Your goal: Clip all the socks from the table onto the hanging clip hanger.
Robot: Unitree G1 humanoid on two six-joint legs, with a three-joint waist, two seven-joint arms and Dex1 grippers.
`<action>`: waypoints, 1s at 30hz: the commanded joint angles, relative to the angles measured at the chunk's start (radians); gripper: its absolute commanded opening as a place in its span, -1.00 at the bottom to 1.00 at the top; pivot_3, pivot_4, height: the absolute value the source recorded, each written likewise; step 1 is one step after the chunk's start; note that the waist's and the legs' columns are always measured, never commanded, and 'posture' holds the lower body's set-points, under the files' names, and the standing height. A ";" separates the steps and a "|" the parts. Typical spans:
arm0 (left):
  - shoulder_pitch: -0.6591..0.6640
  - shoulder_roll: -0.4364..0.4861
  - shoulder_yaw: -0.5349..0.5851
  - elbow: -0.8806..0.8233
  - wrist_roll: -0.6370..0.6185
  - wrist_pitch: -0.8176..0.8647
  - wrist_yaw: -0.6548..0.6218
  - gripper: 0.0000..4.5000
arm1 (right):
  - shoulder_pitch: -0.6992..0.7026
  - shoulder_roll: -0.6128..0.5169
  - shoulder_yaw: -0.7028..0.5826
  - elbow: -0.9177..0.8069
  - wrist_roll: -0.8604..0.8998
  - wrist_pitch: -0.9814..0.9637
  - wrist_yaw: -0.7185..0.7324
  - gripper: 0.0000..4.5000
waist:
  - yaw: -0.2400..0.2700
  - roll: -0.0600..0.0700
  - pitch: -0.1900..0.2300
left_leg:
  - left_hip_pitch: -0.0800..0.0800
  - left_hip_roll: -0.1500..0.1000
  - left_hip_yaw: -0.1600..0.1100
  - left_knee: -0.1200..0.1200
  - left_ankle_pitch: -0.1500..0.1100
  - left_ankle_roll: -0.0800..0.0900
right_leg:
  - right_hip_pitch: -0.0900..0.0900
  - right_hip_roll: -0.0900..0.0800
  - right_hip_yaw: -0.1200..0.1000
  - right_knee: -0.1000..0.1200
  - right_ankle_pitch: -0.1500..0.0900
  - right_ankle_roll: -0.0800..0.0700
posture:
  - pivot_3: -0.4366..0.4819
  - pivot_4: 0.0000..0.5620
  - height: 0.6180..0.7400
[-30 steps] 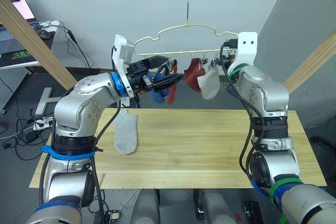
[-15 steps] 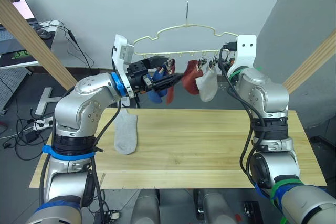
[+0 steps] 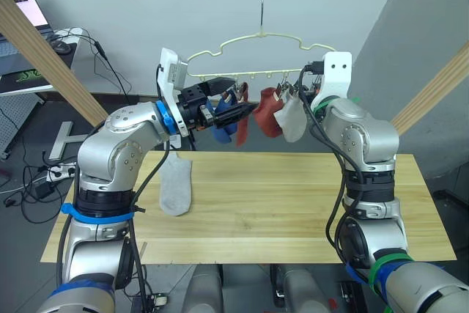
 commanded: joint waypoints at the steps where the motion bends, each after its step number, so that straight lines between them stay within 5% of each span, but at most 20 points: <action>1: -0.001 -0.003 0.010 -0.026 0.003 -0.019 0.012 1.00 | -0.034 -0.006 -0.020 -0.034 0.003 -0.019 -0.003 -0.02 | 0.000 0.000 0.000 | 0.000 0.000 0.000 0.000 0.000 0.000 | 0.000 0.000 0.000 0.000 0.000 0.000 | 0.19 -0.16 1.00; 23: 0.005 0.004 0.014 -0.034 0.005 -0.019 0.030 1.00 | -0.099 -0.007 -0.029 0.056 -0.004 -0.076 0.006 -0.02 | 0.000 0.000 0.000 | 0.000 0.000 0.000 0.000 0.000 0.000 | 0.000 0.000 0.000 0.000 0.000 0.000 | 0.22 -0.15 1.00; 26: 0.006 0.004 0.013 -0.035 0.005 -0.018 0.033 1.00 | -0.100 -0.009 -0.028 0.060 -0.007 -0.080 0.004 -0.27 | 0.000 0.000 0.000 | 0.000 0.000 0.000 0.000 0.000 0.000 | 0.000 0.000 0.000 0.000 0.000 0.000 | 0.22 -0.14 1.00; 30: 0.006 0.004 0.011 -0.034 0.006 -0.020 0.036 1.00 | -0.098 -0.011 -0.028 0.062 -0.010 -0.081 0.002 -0.87 | 0.000 0.000 0.000 | 0.000 0.000 0.000 0.000 0.000 0.000 | -0.001 0.000 0.000 0.000 0.000 0.000 | 0.22 -0.14 1.00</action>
